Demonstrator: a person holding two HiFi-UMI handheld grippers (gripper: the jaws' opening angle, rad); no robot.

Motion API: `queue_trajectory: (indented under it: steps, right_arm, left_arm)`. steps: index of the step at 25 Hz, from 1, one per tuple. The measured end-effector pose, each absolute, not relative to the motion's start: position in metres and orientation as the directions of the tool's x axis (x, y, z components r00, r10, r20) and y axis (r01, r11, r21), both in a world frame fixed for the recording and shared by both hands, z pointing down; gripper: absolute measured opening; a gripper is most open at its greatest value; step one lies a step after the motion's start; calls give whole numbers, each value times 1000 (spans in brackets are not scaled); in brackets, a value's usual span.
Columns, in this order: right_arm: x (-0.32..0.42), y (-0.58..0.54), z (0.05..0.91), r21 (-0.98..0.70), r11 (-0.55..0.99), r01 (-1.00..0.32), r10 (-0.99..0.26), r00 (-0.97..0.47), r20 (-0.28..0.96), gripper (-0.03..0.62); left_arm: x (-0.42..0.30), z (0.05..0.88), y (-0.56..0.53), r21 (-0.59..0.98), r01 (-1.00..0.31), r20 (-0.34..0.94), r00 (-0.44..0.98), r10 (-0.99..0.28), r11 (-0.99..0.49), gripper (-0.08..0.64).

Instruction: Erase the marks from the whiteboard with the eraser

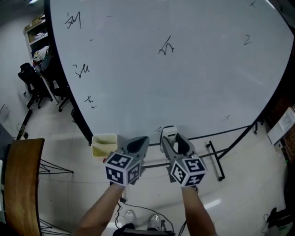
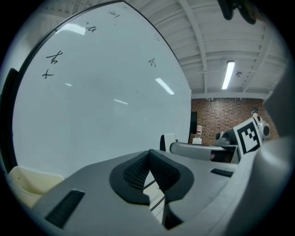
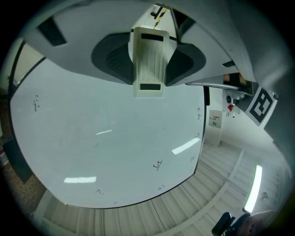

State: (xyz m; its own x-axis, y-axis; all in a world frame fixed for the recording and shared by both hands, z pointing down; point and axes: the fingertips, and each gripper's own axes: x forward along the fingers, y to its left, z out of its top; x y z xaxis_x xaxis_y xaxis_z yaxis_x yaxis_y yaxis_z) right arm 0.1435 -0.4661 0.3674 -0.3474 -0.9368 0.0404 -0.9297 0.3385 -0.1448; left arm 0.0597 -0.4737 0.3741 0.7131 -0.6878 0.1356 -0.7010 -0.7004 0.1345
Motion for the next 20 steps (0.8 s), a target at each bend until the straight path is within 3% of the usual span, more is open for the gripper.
queue_trajectory:
  steps: [20]
  right_arm:
    - [101, -528, 421, -211, 325, -922, -946, -312, -93, 230]
  left_arm:
    - [24, 441, -489, 138, -769, 192, 639, -745, -624, 3]
